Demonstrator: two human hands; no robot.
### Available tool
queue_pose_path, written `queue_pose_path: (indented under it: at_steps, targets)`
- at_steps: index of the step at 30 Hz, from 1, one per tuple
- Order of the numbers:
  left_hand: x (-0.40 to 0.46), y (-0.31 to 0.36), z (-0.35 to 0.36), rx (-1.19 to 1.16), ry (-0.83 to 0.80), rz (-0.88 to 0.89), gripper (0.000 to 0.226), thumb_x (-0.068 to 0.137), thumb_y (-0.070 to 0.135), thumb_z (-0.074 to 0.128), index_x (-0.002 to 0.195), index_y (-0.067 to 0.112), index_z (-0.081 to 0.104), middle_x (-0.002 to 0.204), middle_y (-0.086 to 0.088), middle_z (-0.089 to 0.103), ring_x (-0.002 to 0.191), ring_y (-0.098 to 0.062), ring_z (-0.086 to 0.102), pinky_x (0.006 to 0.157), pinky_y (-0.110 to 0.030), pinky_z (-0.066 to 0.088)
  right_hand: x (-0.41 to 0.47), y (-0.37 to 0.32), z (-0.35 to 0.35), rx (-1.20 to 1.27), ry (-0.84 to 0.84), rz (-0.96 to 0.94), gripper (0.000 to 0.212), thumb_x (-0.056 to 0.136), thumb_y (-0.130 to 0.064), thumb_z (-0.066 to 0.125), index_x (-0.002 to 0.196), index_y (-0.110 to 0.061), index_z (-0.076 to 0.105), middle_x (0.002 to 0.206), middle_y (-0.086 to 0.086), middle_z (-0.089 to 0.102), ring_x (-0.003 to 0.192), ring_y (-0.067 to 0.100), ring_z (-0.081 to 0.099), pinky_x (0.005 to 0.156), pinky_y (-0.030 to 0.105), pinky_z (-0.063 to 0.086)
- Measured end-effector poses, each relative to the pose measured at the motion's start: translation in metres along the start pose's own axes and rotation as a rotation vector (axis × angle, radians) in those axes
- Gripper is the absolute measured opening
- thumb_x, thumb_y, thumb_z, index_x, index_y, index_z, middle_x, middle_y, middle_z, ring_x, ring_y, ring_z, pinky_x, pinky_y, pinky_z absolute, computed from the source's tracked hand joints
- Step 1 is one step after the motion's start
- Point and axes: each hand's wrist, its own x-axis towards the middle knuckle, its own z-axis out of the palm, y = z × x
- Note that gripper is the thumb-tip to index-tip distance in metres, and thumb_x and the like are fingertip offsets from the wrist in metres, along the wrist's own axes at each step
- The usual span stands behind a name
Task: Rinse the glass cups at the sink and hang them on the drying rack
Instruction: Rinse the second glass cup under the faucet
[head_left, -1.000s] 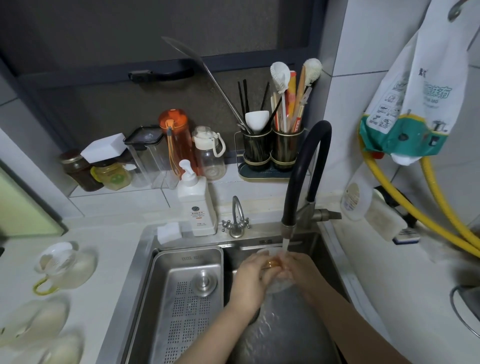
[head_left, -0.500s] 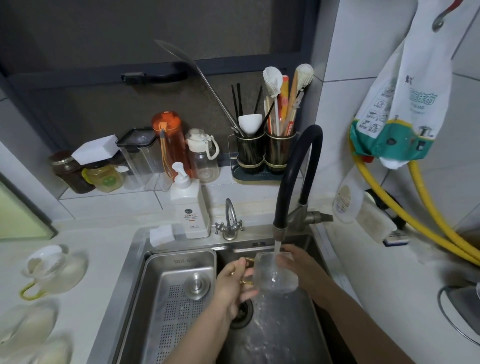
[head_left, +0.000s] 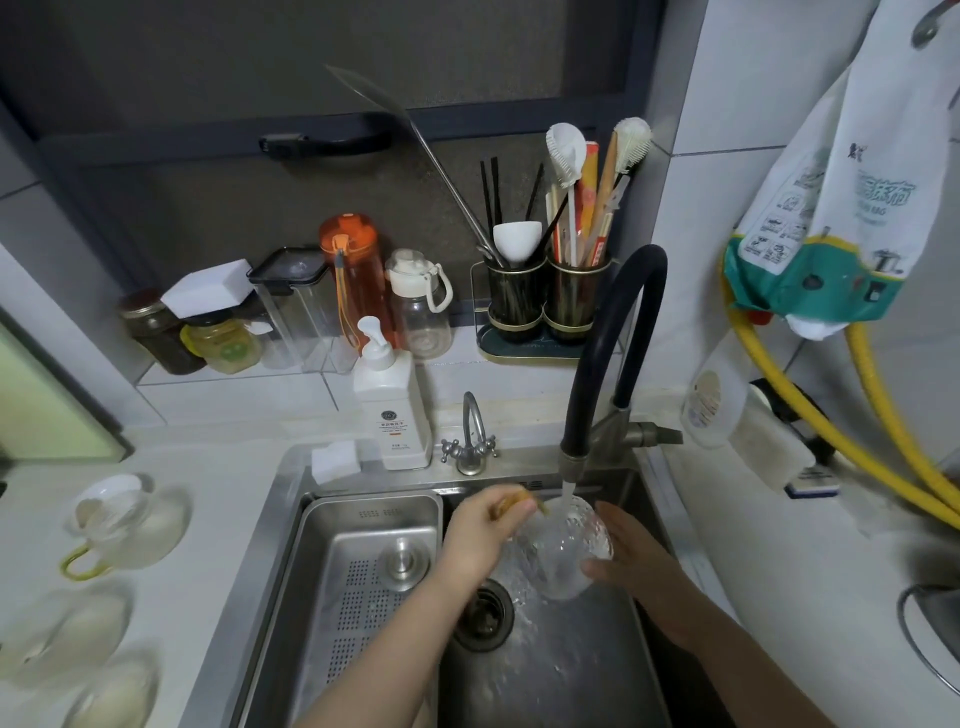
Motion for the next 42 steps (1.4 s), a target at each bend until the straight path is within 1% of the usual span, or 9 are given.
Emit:
queue_pose_path:
  at_steps: [3, 5, 6, 16, 22, 27, 34, 38, 42]
  targets:
    - [0.016, 0.011, 0.008, 0.075, 0.123, -0.040, 0.011, 0.086, 0.025, 0.067, 0.078, 0.020, 0.072, 0.055, 0.011, 0.057, 0.052, -0.004, 0.049, 0.063, -0.026, 0.044, 0.004, -0.003, 0.009, 0.310, 0.082, 0.119, 0.059, 0.081, -0.021, 0.070, 0.131, -0.019, 0.038, 0.124, 0.005, 0.054, 0.103, 0.015, 0.060, 0.076, 0.028, 0.055]
    - [0.019, 0.009, 0.012, 0.041, 0.130, -0.189, 0.020, 0.088, 0.027, 0.065, 0.071, 0.017, 0.068, 0.047, 0.007, 0.056, 0.043, -0.007, 0.049, 0.057, -0.028, 0.047, 0.013, -0.014, 0.013, 0.562, 0.122, 0.221, 0.014, 0.096, -0.008, 0.046, 0.108, -0.008, 0.054, 0.098, 0.011, 0.063, 0.078, 0.019, 0.067, 0.058, 0.028, 0.057]
    - [0.017, 0.007, 0.013, 0.018, 0.129, -0.273, 0.024, 0.089, 0.027, 0.064, 0.069, 0.014, 0.065, 0.045, 0.004, 0.056, 0.039, -0.008, 0.049, 0.051, -0.027, 0.049, 0.018, -0.015, 0.013, 0.558, 0.123, 0.250, 0.020, 0.098, -0.008, 0.040, 0.094, -0.002, 0.058, 0.083, 0.014, 0.064, 0.064, 0.021, 0.067, 0.050, 0.026, 0.055]
    - [-0.004, 0.006, 0.008, -0.218, 0.081, -0.631, 0.025, 0.088, 0.014, 0.057, 0.065, 0.005, 0.057, 0.040, -0.004, 0.058, 0.033, -0.017, 0.058, 0.034, -0.022, 0.048, 0.024, -0.022, 0.010, 0.158, 0.076, 0.416, 0.040, 0.091, -0.050, 0.048, 0.109, -0.017, 0.064, 0.113, 0.016, 0.063, 0.102, 0.026, 0.061, 0.090, 0.041, 0.050]
    - [-0.004, 0.010, 0.008, -0.252, 0.044, -0.596, 0.026, 0.086, 0.028, 0.069, 0.077, 0.009, 0.054, 0.049, -0.003, 0.057, 0.037, -0.014, 0.058, 0.038, -0.025, 0.050, 0.017, -0.041, 0.000, 0.072, 0.047, 0.368, 0.034, 0.086, -0.044, 0.060, 0.089, -0.011, 0.065, 0.098, 0.014, 0.068, 0.083, 0.023, 0.065, 0.086, 0.041, 0.054]
    - [-0.005, 0.009, 0.013, -0.250, -0.002, -0.512, 0.015, 0.086, 0.026, 0.068, 0.079, 0.015, 0.060, 0.060, -0.001, 0.061, 0.051, -0.012, 0.060, 0.053, -0.026, 0.053, 0.003, -0.036, -0.021, 0.101, 0.049, 0.173, 0.121, 0.027, -0.065, 0.085, 0.130, -0.017, 0.043, 0.125, 0.005, 0.057, 0.116, 0.025, 0.056, 0.102, 0.045, 0.045]
    - [-0.005, 0.022, 0.016, -0.023, -0.181, -0.287, 0.007, 0.090, 0.016, 0.062, 0.085, 0.019, 0.058, 0.073, 0.002, 0.061, 0.059, -0.002, 0.061, 0.055, -0.018, 0.054, -0.005, -0.035, -0.035, -0.099, -0.002, 0.003, 0.099, 0.063, -0.054, 0.079, 0.144, -0.029, 0.029, 0.146, -0.013, 0.039, 0.134, 0.010, 0.040, 0.111, 0.037, 0.036]
    - [-0.005, 0.020, 0.023, 0.064, -0.076, -0.188, 0.017, 0.086, 0.005, 0.066, 0.077, 0.015, 0.055, 0.072, 0.001, 0.058, 0.056, -0.001, 0.059, 0.049, -0.013, 0.049, 0.001, -0.028, -0.041, -0.102, -0.010, -0.082, 0.086, 0.070, -0.048, 0.077, 0.142, -0.029, 0.033, 0.140, -0.017, 0.043, 0.128, 0.002, 0.044, 0.107, 0.032, 0.041]
    - [-0.009, 0.008, 0.025, 0.100, 0.034, -0.133, 0.019, 0.084, 0.009, 0.069, 0.073, 0.017, 0.055, 0.071, 0.000, 0.063, 0.067, -0.014, 0.060, 0.065, -0.027, 0.049, 0.013, -0.028, -0.052, -0.108, 0.085, -0.043, 0.040, 0.087, -0.032, 0.066, 0.123, -0.037, 0.047, 0.107, -0.035, 0.055, 0.098, -0.014, 0.054, 0.085, 0.021, 0.046]
